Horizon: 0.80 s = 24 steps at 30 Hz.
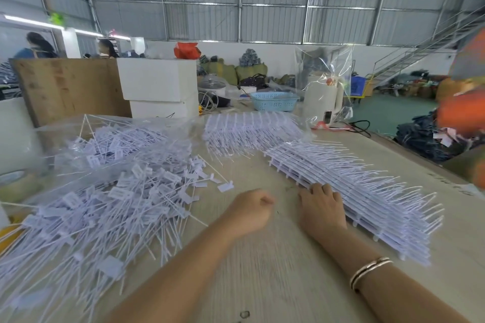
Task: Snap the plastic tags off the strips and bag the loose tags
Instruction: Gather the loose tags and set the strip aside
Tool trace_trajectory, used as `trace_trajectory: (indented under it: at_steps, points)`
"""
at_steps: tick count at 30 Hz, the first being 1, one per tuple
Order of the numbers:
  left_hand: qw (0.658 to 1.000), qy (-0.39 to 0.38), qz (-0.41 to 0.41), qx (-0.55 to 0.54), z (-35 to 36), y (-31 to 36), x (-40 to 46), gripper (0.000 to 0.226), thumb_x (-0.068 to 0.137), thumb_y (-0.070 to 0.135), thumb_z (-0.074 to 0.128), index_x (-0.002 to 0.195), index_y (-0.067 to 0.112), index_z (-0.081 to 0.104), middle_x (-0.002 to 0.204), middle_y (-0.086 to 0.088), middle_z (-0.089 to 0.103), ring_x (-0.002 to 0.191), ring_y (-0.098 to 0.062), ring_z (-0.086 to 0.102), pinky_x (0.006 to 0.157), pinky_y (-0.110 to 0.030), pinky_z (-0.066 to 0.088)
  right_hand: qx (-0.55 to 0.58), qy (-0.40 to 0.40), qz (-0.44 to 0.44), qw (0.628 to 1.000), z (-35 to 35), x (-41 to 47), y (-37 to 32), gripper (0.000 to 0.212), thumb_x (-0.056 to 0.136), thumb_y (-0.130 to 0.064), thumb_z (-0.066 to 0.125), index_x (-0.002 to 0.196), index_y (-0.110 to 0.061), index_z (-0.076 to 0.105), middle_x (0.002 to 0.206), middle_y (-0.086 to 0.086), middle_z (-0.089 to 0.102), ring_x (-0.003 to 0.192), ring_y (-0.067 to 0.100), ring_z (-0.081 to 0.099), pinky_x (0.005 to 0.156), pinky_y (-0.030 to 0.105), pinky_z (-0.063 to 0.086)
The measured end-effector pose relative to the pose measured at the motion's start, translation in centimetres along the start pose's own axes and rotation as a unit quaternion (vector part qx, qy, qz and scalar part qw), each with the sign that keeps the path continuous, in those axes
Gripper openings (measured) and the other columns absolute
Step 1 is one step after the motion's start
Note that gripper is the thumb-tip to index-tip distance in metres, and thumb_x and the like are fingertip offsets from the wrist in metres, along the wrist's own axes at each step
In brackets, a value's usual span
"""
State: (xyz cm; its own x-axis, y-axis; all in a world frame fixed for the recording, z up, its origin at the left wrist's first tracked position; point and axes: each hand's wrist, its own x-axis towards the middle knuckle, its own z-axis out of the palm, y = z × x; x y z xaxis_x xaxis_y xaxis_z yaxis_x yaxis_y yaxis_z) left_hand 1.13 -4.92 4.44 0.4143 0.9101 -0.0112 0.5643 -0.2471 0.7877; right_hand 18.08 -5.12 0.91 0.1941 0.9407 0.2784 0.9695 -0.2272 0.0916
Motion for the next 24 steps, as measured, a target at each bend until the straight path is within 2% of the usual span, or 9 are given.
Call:
trace_trajectory:
  at_steps: [2,3,5,7,11,16,19,21,24]
  points:
    - [0.938,-0.071,-0.096,-0.326,1.9,2.2,1.3,0.024,0.096,0.007,0.047,0.117,0.000,0.055,0.105,-0.010,0.061,0.087,-0.018,0.061,0.067,-0.022,0.054,0.035,0.005,0.002,0.999,0.0,-0.3,-0.1,0.037,0.092,-0.025,0.044,0.128,-0.017,0.042,0.128,0.006,0.049,0.120,0.027,0.042,0.098,0.036,0.032]
    - [0.902,-0.073,-0.123,-0.408,2.8,2.9,2.1,0.019,0.095,0.004,0.046,0.110,-0.002,0.055,0.098,-0.011,0.060,0.082,-0.018,0.061,0.063,-0.023,0.054,0.070,0.009,0.007,0.997,-0.1,-0.4,0.0,0.043,0.089,-0.025,0.048,0.130,-0.016,0.037,0.126,0.006,0.051,0.120,0.027,0.044,0.097,0.036,0.033]
    - [0.866,-0.037,-0.163,-0.472,4.3,3.6,4.0,0.013,0.093,-0.001,0.042,0.090,0.001,0.054,0.081,-0.010,0.056,0.068,-0.016,0.058,0.050,-0.020,0.052,0.158,0.019,0.020,0.987,-0.5,-0.4,0.2,0.050,0.086,-0.019,0.049,0.130,-0.015,0.028,0.120,0.009,0.055,0.115,0.030,0.048,0.093,0.038,0.036]
    - [0.854,0.004,-0.182,-0.487,5.3,3.7,5.6,0.020,0.091,-0.003,0.038,0.078,0.004,0.051,0.069,-0.010,0.050,0.058,-0.017,0.052,0.044,-0.021,0.045,0.219,0.025,0.020,0.975,-0.8,-0.4,0.3,0.051,0.086,-0.014,0.047,0.132,-0.013,0.024,0.116,0.013,0.058,0.112,0.033,0.050,0.089,0.040,0.037]
    - [0.857,0.026,-0.200,-0.474,6.1,3.9,7.7,0.028,0.090,-0.002,0.038,0.066,0.005,0.050,0.059,-0.010,0.049,0.053,-0.021,0.048,0.048,-0.027,0.041,0.286,0.040,0.013,0.957,-0.9,-0.1,0.2,0.047,0.089,-0.011,0.046,0.132,-0.011,0.026,0.112,0.017,0.061,0.106,0.035,0.055,0.084,0.042,0.043]
    - [0.890,0.024,-0.214,-0.401,5.9,3.6,9.2,0.034,0.087,0.002,0.042,0.054,0.008,0.048,0.033,-0.003,0.046,0.042,-0.019,0.042,0.043,-0.020,0.031,0.360,0.041,0.013,0.932,-0.9,0.0,-0.3,0.043,0.090,-0.010,0.044,0.127,-0.016,0.024,0.095,0.010,0.066,0.089,0.030,0.061,0.075,0.038,0.044]
    - [0.908,0.000,-0.224,-0.353,5.7,3.8,9.9,0.035,0.088,0.002,0.042,0.053,0.010,0.046,0.029,0.001,0.042,0.037,-0.014,0.038,0.041,-0.016,0.028,0.403,0.045,0.036,0.913,-1.1,0.1,-0.1,0.043,0.088,-0.009,0.043,0.128,-0.017,0.027,0.098,0.010,0.063,0.090,0.030,0.058,0.076,0.039,0.043]
    - [0.910,-0.022,-0.238,-0.338,5.7,4.1,9.9,0.034,0.088,0.003,0.041,0.055,0.011,0.047,0.031,0.001,0.044,0.038,-0.011,0.038,0.037,-0.014,0.031,0.366,0.059,0.046,0.928,-1.0,0.3,0.4,0.040,0.088,-0.012,0.042,0.127,-0.015,0.031,0.103,0.012,0.061,0.097,0.031,0.055,0.081,0.041,0.043]
    - [0.917,-0.038,-0.237,-0.318,6.1,4.6,10.4,0.024,0.090,0.011,0.049,0.067,0.011,0.054,0.053,-0.003,0.056,0.047,-0.014,0.048,0.039,-0.015,0.039,0.175,0.053,0.026,0.983,-0.6,0.5,0.7,0.033,0.091,-0.021,0.042,0.123,-0.014,0.035,0.111,0.011,0.061,0.107,0.030,0.047,0.085,0.037,0.035]
